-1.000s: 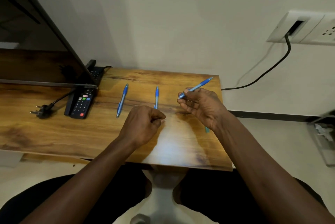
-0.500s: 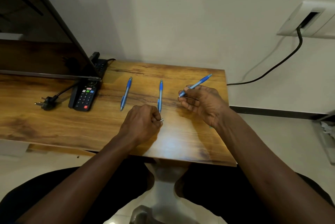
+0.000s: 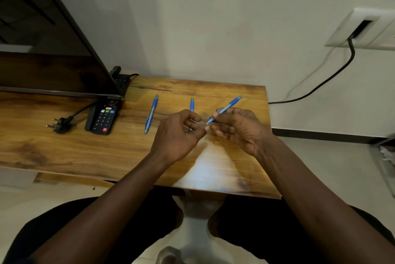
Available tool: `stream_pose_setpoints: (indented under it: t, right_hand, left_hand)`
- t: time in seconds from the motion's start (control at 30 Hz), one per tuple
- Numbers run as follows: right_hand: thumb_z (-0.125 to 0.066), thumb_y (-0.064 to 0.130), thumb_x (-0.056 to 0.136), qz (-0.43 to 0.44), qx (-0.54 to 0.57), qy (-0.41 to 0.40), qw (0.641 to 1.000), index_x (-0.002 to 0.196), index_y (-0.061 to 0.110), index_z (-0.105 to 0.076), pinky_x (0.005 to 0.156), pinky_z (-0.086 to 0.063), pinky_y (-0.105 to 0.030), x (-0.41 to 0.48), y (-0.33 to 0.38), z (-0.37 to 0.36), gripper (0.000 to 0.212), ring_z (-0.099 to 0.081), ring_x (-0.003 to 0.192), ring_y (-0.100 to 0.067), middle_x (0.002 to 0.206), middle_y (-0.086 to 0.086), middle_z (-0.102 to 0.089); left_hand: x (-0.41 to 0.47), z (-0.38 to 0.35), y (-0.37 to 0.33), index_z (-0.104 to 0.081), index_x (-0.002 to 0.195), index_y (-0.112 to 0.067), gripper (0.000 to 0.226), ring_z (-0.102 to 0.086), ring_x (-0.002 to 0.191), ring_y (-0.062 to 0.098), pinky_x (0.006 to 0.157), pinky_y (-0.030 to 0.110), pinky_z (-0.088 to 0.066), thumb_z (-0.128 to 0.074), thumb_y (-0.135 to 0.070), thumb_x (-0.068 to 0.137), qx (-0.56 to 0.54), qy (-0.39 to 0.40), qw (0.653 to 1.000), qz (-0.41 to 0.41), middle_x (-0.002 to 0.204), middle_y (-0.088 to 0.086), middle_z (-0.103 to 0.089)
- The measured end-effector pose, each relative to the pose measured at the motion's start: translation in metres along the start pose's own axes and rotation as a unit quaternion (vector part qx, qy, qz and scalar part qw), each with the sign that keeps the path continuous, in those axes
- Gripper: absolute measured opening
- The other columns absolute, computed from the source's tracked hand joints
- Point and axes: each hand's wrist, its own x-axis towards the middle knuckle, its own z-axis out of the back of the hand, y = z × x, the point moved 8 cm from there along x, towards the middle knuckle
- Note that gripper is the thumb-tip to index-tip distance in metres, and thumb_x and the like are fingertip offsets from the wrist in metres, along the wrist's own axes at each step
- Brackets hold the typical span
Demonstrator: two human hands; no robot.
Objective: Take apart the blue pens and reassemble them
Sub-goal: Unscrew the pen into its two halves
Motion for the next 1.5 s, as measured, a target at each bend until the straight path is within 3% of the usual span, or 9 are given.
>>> stream_pose_setpoints:
  t: [0.2, 0.4, 0.47, 0.73, 0.87, 1.0, 1.1, 1.23, 1.5]
  right_hand:
    - [-0.075, 0.005, 0.090, -0.002, -0.025, 0.017, 1.000, 0.107, 0.005, -0.068, 0.071, -0.059, -0.028, -0.004, -0.004, -0.003, 0.019, -0.073, 0.078, -0.021, 0.109, -0.024, -0.075]
    - [-0.066, 0.015, 0.098, -0.013, -0.014, 0.013, 1.000, 0.116, 0.003, -0.067, 0.071, -0.060, -0.029, -0.001, -0.006, -0.002, 0.022, -0.072, 0.078, -0.022, 0.101, -0.020, -0.077]
    - [-0.063, 0.018, 0.100, -0.013, -0.001, -0.002, 1.000, 0.120, 0.002, -0.067, 0.071, -0.059, -0.030, 0.001, -0.005, 0.003, 0.026, -0.072, 0.077, -0.021, 0.092, -0.014, -0.077]
    - [-0.066, 0.018, 0.099, 0.020, 0.019, -0.029, 0.999, 0.124, 0.000, -0.066, 0.069, -0.059, -0.029, 0.002, 0.000, 0.023, 0.031, -0.071, 0.074, -0.019, 0.092, -0.012, -0.076]
    - [-0.069, 0.018, 0.097, 0.024, -0.006, -0.006, 1.000, 0.120, -0.002, -0.068, 0.064, -0.059, -0.026, 0.001, -0.003, 0.028, 0.031, -0.071, 0.073, -0.019, 0.085, -0.010, -0.077]
    - [-0.070, 0.021, 0.097, 0.049, -0.074, -0.013, 0.996, 0.114, -0.002, -0.071, 0.066, -0.060, -0.029, 0.001, -0.002, 0.038, 0.028, -0.072, 0.077, -0.024, 0.093, -0.019, -0.078]
    - [-0.067, 0.025, 0.099, 0.108, -0.185, -0.081, 0.973, 0.105, 0.008, -0.073, 0.076, -0.064, -0.036, -0.001, 0.011, 0.057, 0.019, -0.076, 0.079, -0.024, 0.097, -0.014, -0.078]
    - [-0.070, 0.029, 0.096, 0.163, -0.335, -0.182, 0.910, 0.105, 0.021, -0.072, 0.078, -0.063, -0.037, -0.009, 0.026, 0.090, 0.012, -0.074, 0.086, -0.017, 0.097, 0.001, -0.074]
    - [-0.076, 0.033, 0.089, 0.129, -0.476, -0.186, 0.850, 0.097, 0.021, -0.071, 0.076, -0.056, -0.033, -0.013, 0.004, 0.105, 0.016, -0.068, 0.092, -0.017, 0.092, 0.003, -0.071]
  left_hand:
    - [0.001, 0.000, -0.001, -0.074, 0.112, -0.021, 0.027, -0.076, 0.080, 0.008, 0.078, 0.041, -0.067, -0.084, -0.024, 0.087, -0.075, -0.010, 0.997, -0.002, 0.089, -0.005, -0.078]
    - [0.002, -0.007, 0.000, -0.075, 0.106, -0.021, 0.018, -0.077, 0.073, 0.009, 0.076, 0.042, -0.067, -0.080, -0.014, 0.090, -0.086, 0.000, 0.996, 0.006, 0.082, -0.003, -0.078]
    - [0.002, -0.009, -0.001, -0.077, 0.105, -0.022, 0.017, -0.076, 0.072, 0.008, 0.075, 0.042, -0.067, -0.080, -0.014, 0.090, -0.075, 0.004, 0.997, 0.004, 0.081, -0.004, -0.078]
    - [-0.001, -0.026, -0.004, -0.080, 0.096, -0.027, 0.009, -0.074, 0.075, 0.008, 0.076, 0.042, -0.066, -0.078, -0.021, 0.091, -0.026, 0.066, 0.997, 0.007, 0.082, -0.007, -0.078]
    - [-0.005, -0.032, -0.010, -0.080, 0.086, -0.027, 0.010, -0.074, 0.067, 0.008, 0.071, 0.039, -0.066, -0.082, -0.036, 0.088, -0.026, 0.078, 0.997, -0.009, 0.075, -0.007, -0.077]
    - [-0.005, -0.040, -0.012, -0.079, 0.081, -0.022, 0.012, -0.075, 0.064, 0.009, 0.074, 0.041, -0.066, -0.085, -0.030, 0.087, -0.012, 0.088, 0.996, -0.001, 0.070, -0.004, -0.078]
    - [-0.002, -0.045, -0.014, -0.077, 0.081, -0.020, 0.014, -0.076, 0.062, 0.008, 0.074, 0.040, -0.066, -0.086, -0.029, 0.086, -0.003, 0.081, 0.997, 0.002, 0.069, -0.003, -0.078]
    - [0.003, -0.052, -0.014, -0.078, 0.078, -0.022, 0.017, -0.074, 0.063, 0.003, 0.078, 0.037, -0.065, -0.086, -0.035, 0.085, 0.054, 0.058, 0.997, 0.008, 0.067, -0.007, -0.076]
    - [0.003, -0.067, -0.011, -0.078, 0.073, -0.020, 0.020, -0.073, 0.063, 0.003, 0.084, 0.037, -0.063, -0.088, -0.034, 0.083, 0.122, 0.041, 0.991, 0.027, 0.063, -0.007, -0.074]
